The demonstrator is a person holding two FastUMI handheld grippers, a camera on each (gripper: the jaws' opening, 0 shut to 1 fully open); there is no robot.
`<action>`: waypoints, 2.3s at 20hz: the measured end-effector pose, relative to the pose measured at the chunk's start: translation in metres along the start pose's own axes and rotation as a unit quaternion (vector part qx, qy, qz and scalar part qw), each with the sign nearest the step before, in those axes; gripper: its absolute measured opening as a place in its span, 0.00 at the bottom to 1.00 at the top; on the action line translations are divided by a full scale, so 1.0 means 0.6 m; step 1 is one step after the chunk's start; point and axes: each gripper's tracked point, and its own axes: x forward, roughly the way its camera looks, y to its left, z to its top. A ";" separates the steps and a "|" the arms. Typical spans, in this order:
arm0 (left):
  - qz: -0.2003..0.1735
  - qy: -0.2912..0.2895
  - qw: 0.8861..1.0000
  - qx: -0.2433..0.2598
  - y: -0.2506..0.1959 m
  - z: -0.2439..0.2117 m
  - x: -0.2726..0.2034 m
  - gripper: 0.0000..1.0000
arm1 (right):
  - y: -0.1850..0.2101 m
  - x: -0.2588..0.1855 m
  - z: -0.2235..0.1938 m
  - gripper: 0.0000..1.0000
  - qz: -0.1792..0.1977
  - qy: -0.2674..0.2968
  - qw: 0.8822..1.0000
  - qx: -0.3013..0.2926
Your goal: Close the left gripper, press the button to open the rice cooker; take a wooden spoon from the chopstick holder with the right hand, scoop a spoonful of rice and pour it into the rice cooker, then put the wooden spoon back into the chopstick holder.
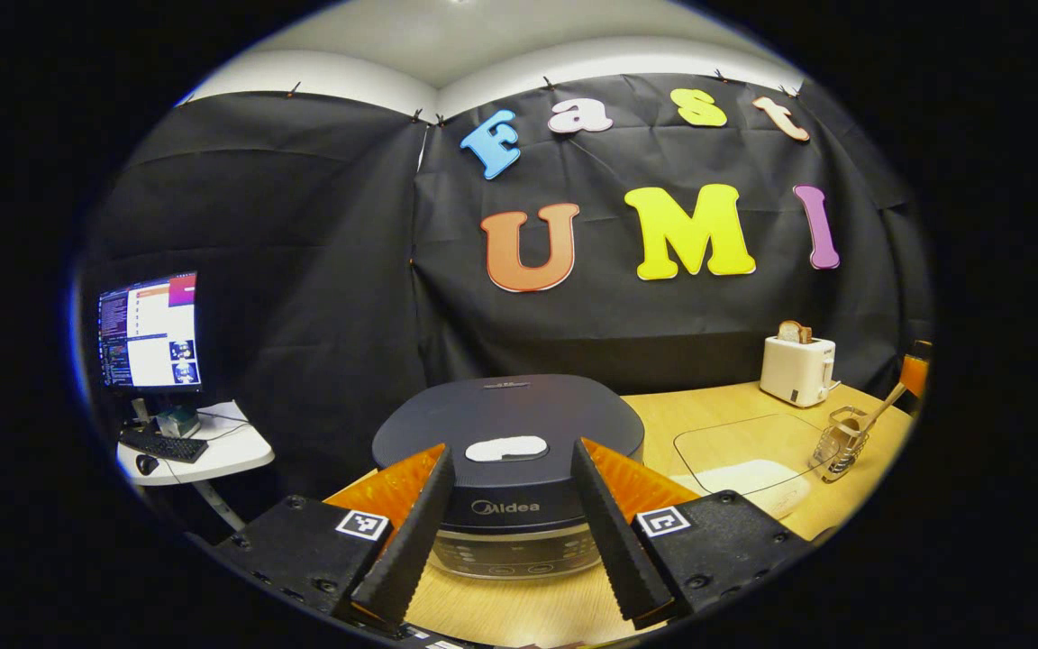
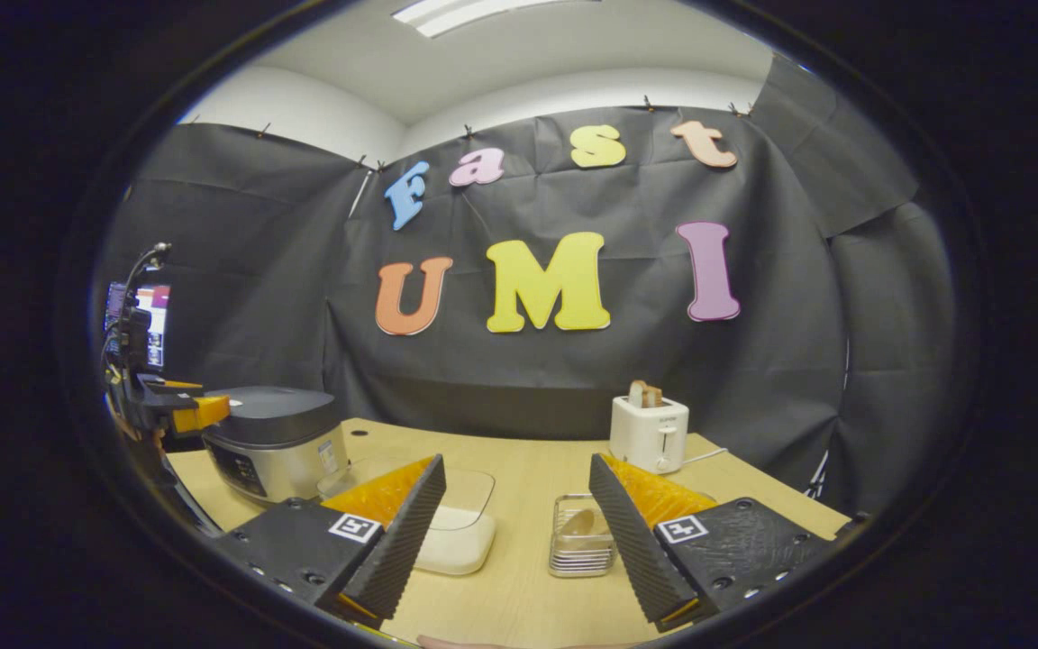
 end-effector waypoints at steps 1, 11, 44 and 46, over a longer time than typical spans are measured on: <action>-0.008 0.004 1.000 -0.003 -0.014 -0.003 -0.005 0.84 | -0.003 0.000 0.000 0.95 -0.002 0.001 1.000 -0.002; -0.064 -0.004 0.998 -0.006 -0.126 0.007 -0.057 0.84 | 0.004 -0.011 0.005 0.95 -0.010 0.013 1.000 -0.005; -0.081 -0.019 0.996 -0.014 -0.152 0.019 -0.086 0.85 | 0.029 -0.025 -0.017 0.95 0.007 0.052 0.998 -0.021; -0.082 -0.018 0.996 -0.014 -0.153 0.019 -0.085 0.85 | 0.027 -0.027 -0.013 0.96 0.006 0.047 0.999 -0.023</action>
